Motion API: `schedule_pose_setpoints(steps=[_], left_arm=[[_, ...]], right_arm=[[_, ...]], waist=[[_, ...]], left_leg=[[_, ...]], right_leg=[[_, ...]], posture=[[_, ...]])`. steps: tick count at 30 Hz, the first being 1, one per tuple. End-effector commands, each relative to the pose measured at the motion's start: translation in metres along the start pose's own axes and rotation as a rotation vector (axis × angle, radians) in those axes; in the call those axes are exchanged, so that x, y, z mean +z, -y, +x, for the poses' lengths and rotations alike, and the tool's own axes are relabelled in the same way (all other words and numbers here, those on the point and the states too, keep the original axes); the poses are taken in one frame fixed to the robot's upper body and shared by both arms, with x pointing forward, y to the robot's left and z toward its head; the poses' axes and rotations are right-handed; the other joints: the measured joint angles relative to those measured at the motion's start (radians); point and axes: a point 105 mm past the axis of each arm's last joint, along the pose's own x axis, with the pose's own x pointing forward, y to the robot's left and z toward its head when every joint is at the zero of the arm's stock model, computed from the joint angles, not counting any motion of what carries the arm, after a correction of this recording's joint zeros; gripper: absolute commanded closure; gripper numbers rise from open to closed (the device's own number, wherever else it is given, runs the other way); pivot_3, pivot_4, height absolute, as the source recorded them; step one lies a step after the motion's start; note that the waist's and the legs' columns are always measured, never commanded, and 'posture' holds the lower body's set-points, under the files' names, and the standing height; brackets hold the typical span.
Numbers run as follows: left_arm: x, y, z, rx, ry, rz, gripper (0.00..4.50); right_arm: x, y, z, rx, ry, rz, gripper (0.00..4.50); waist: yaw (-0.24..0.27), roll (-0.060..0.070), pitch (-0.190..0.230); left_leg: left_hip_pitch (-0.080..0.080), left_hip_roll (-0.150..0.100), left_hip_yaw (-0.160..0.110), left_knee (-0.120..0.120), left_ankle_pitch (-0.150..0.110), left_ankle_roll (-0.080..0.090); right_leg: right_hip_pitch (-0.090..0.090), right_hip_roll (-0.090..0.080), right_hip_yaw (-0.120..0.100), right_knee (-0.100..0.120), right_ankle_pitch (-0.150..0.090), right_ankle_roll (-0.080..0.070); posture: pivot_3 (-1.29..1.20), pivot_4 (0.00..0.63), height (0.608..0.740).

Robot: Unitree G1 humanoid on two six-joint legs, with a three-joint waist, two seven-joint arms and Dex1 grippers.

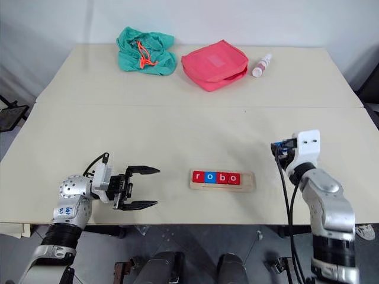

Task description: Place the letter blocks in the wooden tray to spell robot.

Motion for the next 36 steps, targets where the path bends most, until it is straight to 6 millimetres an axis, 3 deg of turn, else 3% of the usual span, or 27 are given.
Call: schedule_pose_setpoints(steps=[1,7,16,25,30,36], left_arm=[[0.006,-0.001,0.001,-0.038,0.011,0.025,0.0],[0.008,-0.003,-0.001,-0.058,0.02,0.022,0.0],[0.013,-0.003,-0.005,-0.059,0.035,0.034,0.0],[0.017,0.002,-0.021,-0.028,0.008,0.058,0.0],[0.017,0.004,-0.027,-0.016,-0.004,0.057,0.0],[0.017,0.002,-0.024,-0.009,0.0,0.058,0.0]], right_arm=[[0.006,-0.007,-0.024,-0.027,0.019,0.011,3.01],[-0.013,-0.02,-0.041,-0.042,-0.03,0.061,3.01],[-0.025,-0.021,-0.044,-0.062,-0.059,0.107,3.01],[-0.026,-0.021,-0.045,-0.046,-0.055,0.102,0.1],[-0.014,-0.019,-0.048,0.053,-0.048,0.029,0.04],[-0.011,-0.013,-0.056,0.357,-0.159,-0.288,0.04]], waist=[[0.0,0.0,0.0],[-0.002,0.0,0.0],[-0.003,0.0,0.0],[-0.005,0.0,0.0],[-0.002,0.0,0.0],[-0.001,0.0,0.0]], left_leg=[[0.0,0.0,0.0,0.0,0.0,0.0],[0.001,0.0,0.001,0.0,0.0,0.0],[0.001,0.0,0.001,-0.001,0.0,0.0],[0.001,0.0,0.001,-0.001,0.0,0.0],[0.001,-0.001,0.001,-0.001,0.0,0.0],[0.001,0.0,0.002,-0.001,0.0,0.0]], right_leg=[[0.0,0.0,0.0,0.0,0.0,0.0],[0.0,0.0,0.001,0.0,0.0,0.0],[0.0,0.0,0.002,0.0,0.0,0.0],[-0.001,0.001,0.003,0.001,0.0,0.0],[-0.001,0.0,0.004,0.001,0.0,0.0],[-0.001,0.001,0.004,0.0,0.0,0.0]], posture=[[0.0,0.15,0.74],[0.0,0.15,0.74],[0.0,0.15,0.74],[0.0,0.15,0.74],[0.0,0.15,0.74],[0.0,0.15,0.74]])
